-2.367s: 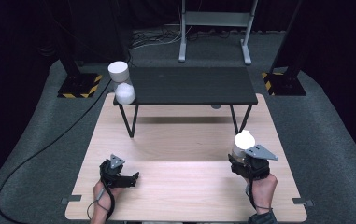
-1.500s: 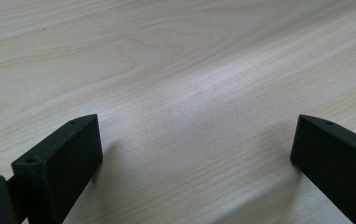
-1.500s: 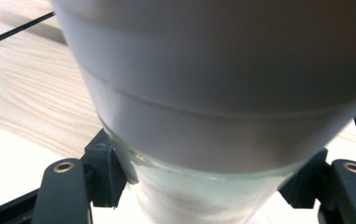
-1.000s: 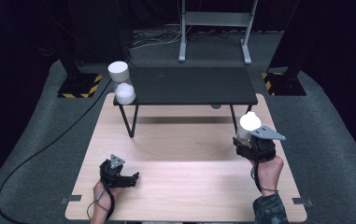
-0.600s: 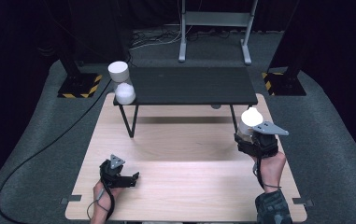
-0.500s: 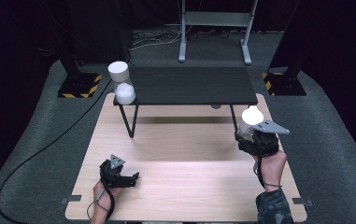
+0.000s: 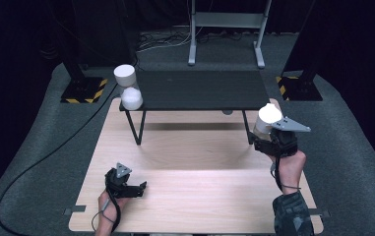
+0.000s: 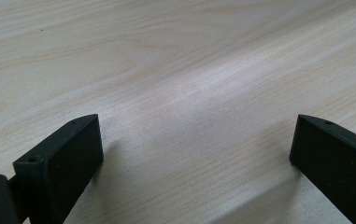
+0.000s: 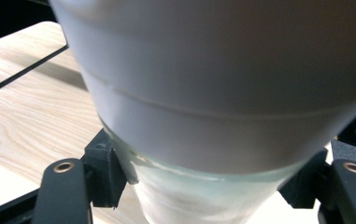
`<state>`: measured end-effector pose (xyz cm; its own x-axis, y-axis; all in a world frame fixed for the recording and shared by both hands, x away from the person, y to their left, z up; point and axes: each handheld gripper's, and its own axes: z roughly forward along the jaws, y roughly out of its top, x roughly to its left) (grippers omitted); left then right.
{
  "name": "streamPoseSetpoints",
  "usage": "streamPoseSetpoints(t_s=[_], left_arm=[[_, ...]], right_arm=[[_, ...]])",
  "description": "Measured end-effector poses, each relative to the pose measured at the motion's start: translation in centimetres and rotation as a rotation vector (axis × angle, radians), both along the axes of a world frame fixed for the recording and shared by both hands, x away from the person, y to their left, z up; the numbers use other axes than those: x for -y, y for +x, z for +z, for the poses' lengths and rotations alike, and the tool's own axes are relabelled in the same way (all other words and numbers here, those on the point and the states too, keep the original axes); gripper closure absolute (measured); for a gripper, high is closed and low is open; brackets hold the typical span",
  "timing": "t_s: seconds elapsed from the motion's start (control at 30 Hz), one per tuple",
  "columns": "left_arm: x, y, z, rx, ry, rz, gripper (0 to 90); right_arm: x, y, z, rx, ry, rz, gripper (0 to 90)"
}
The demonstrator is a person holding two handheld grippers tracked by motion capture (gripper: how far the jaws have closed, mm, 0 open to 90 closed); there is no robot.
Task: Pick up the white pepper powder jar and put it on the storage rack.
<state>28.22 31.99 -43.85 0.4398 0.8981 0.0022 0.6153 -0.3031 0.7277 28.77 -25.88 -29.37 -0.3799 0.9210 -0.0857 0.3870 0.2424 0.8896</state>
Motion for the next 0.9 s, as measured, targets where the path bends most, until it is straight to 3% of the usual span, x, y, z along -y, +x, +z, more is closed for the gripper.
streamPoseSetpoints(t_s=[0.9], left_arm=[[0.0,0.0,0.0,0.0,0.0,-0.001,2.6]], right_arm=[[-0.4,1.5,3.2,0.029,-0.017,0.001,30.3]])
